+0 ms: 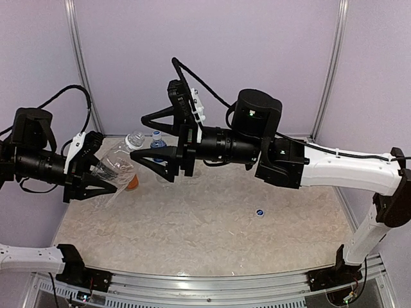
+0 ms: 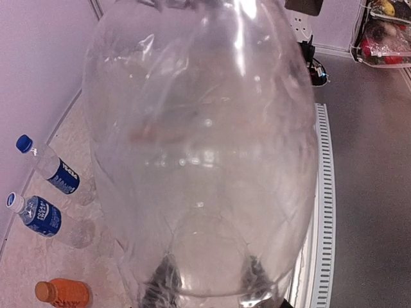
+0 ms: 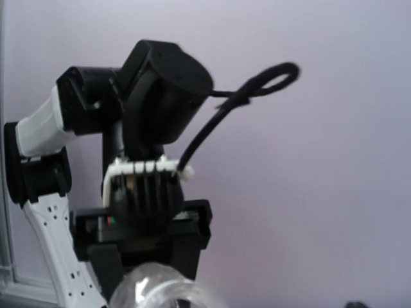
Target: Unscrew the bottle caps
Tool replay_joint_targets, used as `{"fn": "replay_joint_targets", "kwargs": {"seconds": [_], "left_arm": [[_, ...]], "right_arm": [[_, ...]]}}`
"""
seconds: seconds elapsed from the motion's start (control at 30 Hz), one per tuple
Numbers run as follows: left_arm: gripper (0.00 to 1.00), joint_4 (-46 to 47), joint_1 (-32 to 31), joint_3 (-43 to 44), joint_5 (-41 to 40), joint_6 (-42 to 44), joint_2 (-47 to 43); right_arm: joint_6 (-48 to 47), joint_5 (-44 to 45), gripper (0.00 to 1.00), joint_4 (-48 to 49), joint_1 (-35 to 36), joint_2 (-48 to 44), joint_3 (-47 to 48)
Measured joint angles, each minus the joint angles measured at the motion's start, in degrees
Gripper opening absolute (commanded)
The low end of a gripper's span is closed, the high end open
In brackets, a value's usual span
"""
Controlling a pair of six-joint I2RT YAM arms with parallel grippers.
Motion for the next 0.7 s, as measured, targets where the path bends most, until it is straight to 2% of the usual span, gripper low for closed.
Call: {"fn": "replay_joint_targets", "kwargs": {"seconds": [0.1, 0.3, 0.43, 0.53, 0.67, 0.7], "left_arm": [[0.26, 0.0, 0.0, 0.0, 0.3, 0.0, 0.0], [0.26, 1.0, 0.0, 0.0, 0.3, 0.0, 0.1], [0.26, 1.4, 0.0, 0.0, 0.3, 0.3, 0.3], [0.26, 1.2, 0.0, 0.0, 0.3, 0.3, 0.5], [0.26, 1.3, 0.0, -0.1, 0.0, 1.0, 0.5], [0.26, 1.5, -0.1, -0.1, 0.3, 1.2, 0.4]], "right_arm": [[0.7, -2.4, 0.71, 2.4, 0.0, 4.0, 1.7], [2.6, -5.2, 0.43, 1.9, 0.0, 7.6, 5.9], [3.7, -6.5, 0.38, 2.1, 0.0, 7.6, 6.4], [4.2, -7.2, 0.32, 2.4, -0.2, 7.6, 6.4], [5.6, -8.6, 0.00, 2.8, -0.3, 7.6, 6.5], [6.0, -8.7, 0.00, 2.8, -0.3, 7.6, 6.6]]}}
